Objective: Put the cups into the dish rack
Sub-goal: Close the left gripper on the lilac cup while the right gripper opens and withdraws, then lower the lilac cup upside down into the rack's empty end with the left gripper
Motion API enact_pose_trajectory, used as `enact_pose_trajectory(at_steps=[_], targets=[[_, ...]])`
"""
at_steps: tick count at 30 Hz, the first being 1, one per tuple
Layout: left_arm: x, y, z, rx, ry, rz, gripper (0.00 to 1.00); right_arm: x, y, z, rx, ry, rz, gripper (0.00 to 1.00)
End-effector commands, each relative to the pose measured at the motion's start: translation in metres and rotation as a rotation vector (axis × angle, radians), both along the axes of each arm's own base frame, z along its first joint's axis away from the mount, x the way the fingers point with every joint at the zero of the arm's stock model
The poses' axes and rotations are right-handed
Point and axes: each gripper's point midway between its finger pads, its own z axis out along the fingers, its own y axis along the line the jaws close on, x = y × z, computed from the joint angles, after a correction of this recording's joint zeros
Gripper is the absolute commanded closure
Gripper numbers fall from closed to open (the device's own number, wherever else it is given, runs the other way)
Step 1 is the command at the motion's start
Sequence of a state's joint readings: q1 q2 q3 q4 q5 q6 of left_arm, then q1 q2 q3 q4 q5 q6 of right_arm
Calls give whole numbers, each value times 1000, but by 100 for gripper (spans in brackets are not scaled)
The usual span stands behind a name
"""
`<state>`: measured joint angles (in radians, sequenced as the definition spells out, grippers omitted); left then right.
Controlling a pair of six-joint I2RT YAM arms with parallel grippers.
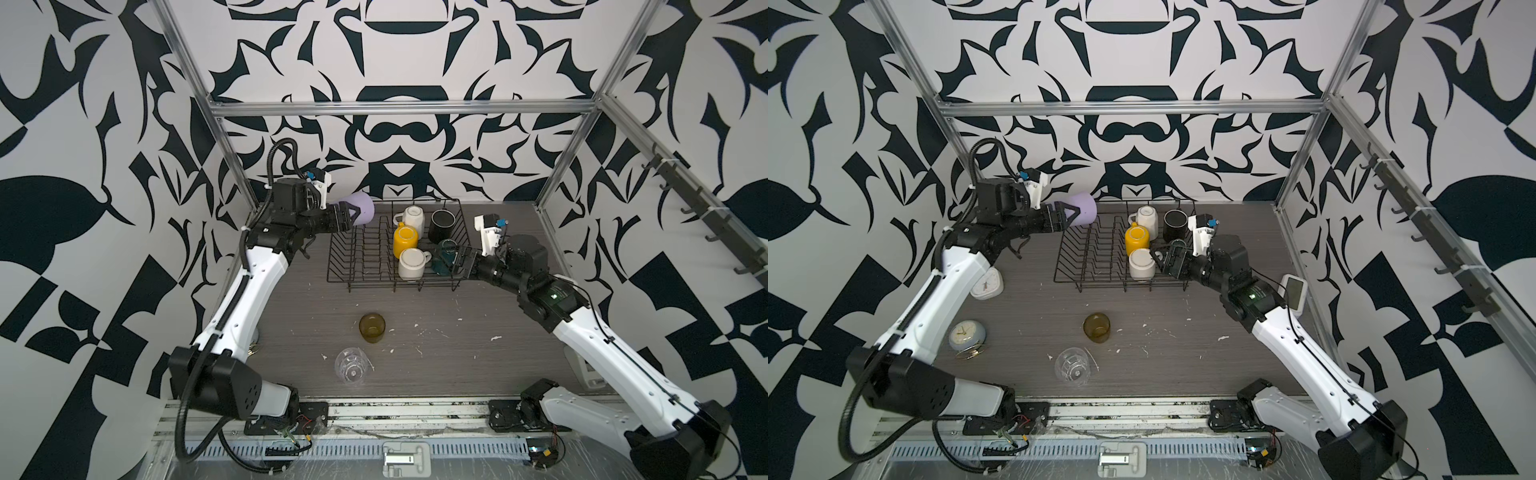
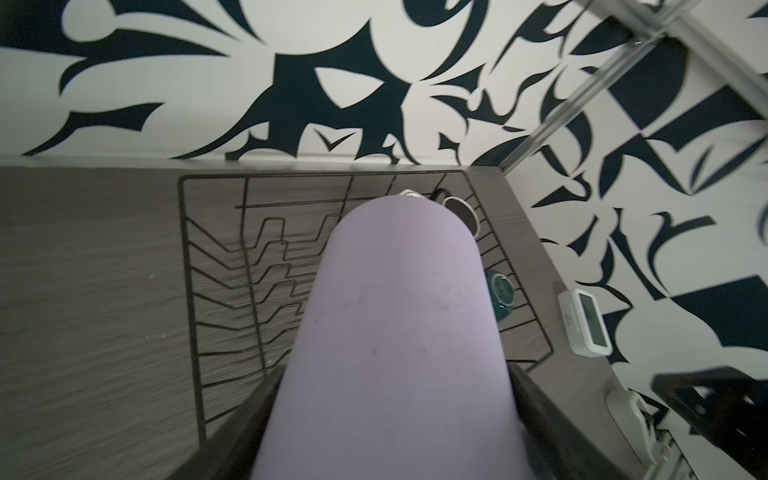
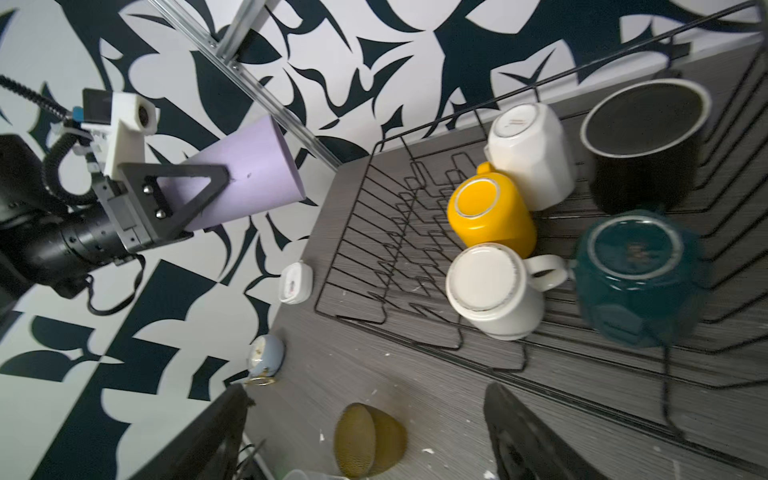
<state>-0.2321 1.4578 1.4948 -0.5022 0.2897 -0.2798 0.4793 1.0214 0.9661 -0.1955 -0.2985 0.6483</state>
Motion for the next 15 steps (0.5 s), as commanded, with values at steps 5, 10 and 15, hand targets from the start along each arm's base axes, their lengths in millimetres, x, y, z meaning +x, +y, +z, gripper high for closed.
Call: enact_pose_trajectory(at_steps=[5,10,15], targets=[[25,16,-23,143,121,91,100,2,-17,-16,-79,-15,-72,8],[44,16,-34,223,151,119,100,2,-15,-24,-86,-11,-60,9],[57,9,-47,304,184,128,100,0,-15,-26,-101,-17,-48,8]])
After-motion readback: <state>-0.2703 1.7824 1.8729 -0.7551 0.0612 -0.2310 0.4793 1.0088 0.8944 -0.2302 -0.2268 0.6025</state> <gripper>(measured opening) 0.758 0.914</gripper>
